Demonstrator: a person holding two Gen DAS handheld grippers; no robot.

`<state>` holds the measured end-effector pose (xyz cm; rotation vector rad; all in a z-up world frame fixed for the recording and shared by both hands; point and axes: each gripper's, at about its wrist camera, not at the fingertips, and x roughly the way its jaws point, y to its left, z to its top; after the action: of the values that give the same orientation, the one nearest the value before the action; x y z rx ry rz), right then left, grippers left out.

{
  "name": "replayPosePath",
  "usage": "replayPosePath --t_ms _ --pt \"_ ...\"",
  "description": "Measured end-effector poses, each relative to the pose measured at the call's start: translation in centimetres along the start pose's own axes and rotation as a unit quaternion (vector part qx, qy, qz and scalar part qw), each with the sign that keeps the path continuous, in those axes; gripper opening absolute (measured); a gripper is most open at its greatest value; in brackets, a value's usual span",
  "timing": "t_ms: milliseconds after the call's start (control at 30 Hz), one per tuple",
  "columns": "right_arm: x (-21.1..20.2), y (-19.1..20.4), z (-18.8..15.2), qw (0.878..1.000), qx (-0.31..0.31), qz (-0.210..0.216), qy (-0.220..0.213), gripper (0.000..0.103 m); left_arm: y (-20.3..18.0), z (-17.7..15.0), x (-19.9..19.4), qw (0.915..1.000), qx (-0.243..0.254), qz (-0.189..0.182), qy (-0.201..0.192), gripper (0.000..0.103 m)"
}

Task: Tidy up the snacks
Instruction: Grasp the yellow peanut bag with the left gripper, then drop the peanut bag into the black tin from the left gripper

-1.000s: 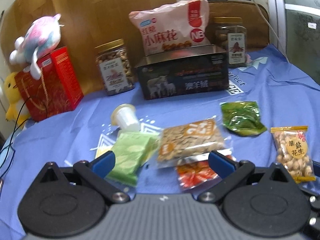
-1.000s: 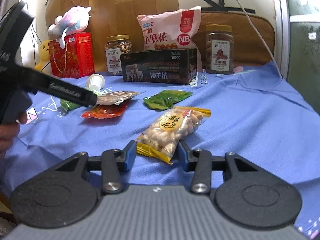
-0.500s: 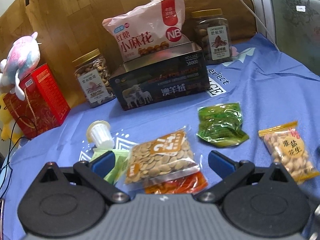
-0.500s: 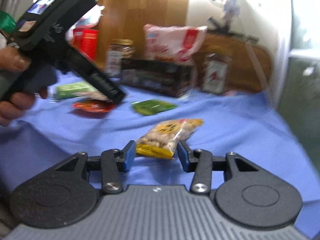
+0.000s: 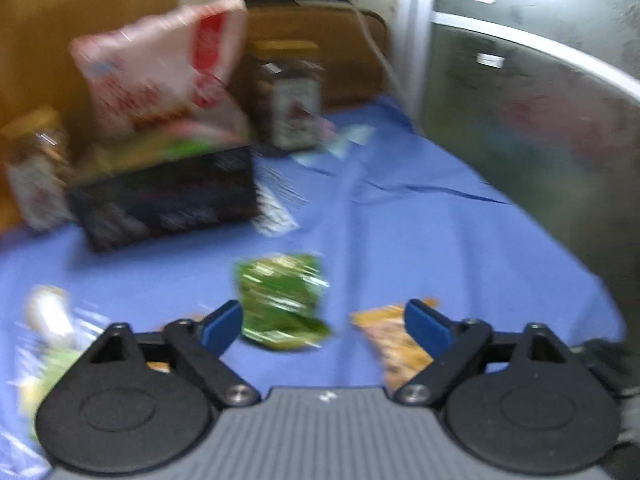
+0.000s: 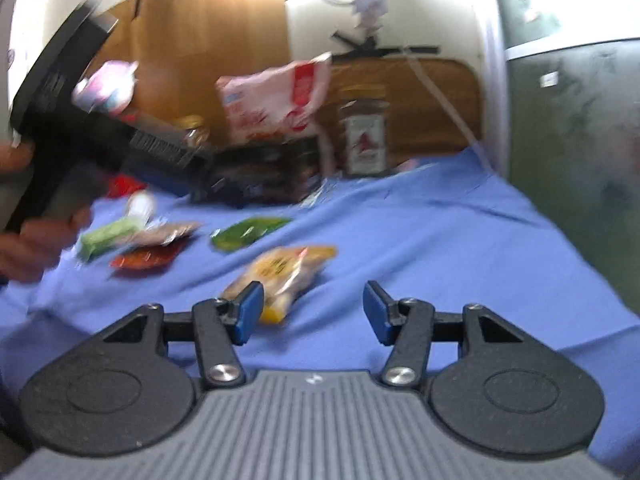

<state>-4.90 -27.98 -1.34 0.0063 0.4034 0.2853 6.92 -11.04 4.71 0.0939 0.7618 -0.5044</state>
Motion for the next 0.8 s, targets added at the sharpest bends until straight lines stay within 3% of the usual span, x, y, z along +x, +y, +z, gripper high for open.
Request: replayPosePath --t_ms 167,200,300,333,433,567,800 --pt "1.7 1.2 -0.1 0.999 -0.023 0.014 0.024 0.057 0.0 -1.5 2.5 0.9948 -0.017 -0.076 0.066 0.061" --pt "1.9 1.5 0.0 0.999 -0.032 0.016 0.026 0.055 0.0 -2.0 2.9 0.9934 -0.025 -0.087 0.071 0.062" --pt "2.9 2.1 0.1 0.997 -0.047 0.044 0.042 0.034 -0.6 -2.5 2.6 0.9944 -0.004 -0.088 0.059 0.059" --pt "3.2 2.5 0.1 0.997 -0.053 0.044 0.046 0.025 -0.8 -2.5 2.5 0.9941 -0.002 -0.092 0.057 0.048" --pt "4.2 3.4 0.8 0.995 -0.081 0.038 0.048 0.023 0.4 -2.0 2.0 0.9946 -0.014 -0.09 0.05 0.045" --pt "5.3 3.5 3.3 0.995 -0.079 0.053 0.032 0.021 2.8 0.3 0.3 0.9939 -0.048 -0.098 0.012 0.043" --pt "9.5 4.8 10.0 0.987 -0.142 0.053 -0.046 0.021 7.1 6.7 -1.8 0.9935 -0.06 -0.057 -0.078 0.043"
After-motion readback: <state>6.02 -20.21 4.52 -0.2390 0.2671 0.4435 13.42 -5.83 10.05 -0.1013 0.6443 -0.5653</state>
